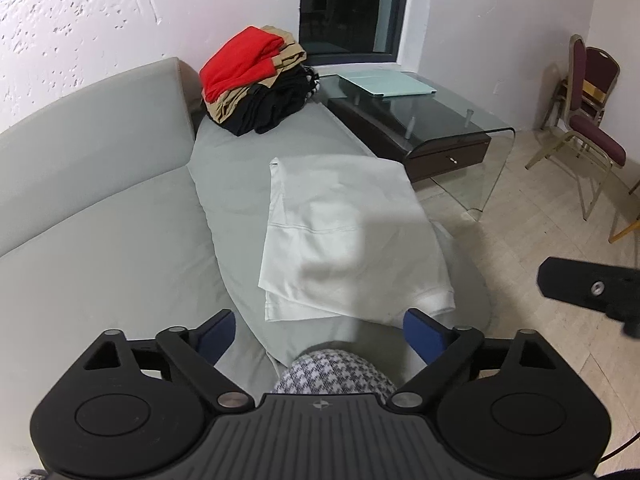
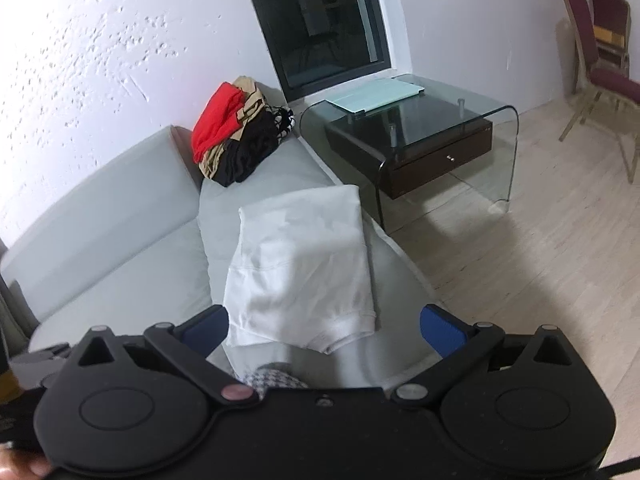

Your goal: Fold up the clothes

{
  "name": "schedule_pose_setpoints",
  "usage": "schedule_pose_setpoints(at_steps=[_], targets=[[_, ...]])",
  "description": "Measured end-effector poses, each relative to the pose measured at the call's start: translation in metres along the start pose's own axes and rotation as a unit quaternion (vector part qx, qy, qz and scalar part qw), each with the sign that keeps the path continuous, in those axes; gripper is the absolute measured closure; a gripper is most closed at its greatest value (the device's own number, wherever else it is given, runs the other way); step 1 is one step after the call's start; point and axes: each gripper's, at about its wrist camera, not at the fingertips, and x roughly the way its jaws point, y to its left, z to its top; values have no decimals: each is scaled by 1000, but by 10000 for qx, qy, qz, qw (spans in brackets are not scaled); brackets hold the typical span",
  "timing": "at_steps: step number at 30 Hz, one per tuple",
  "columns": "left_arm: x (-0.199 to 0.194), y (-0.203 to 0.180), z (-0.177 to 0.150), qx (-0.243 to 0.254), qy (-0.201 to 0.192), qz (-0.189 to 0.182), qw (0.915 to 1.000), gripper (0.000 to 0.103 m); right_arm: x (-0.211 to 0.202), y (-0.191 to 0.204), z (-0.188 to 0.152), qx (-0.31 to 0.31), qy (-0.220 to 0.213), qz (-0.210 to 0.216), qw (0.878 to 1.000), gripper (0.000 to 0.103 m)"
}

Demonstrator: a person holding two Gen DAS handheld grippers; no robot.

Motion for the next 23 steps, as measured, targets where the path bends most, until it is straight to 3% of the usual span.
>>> schedule_pose_setpoints(at_steps=[6, 23], targets=[[-11, -4, 0, -81, 79, -23, 9999, 10, -9, 10, 0, -279, 86, -244, 9993, 0], [-10, -15, -1, 60, 6, -46, 10000, 9, -2, 2, 0, -173, 155, -117, 9997, 0]])
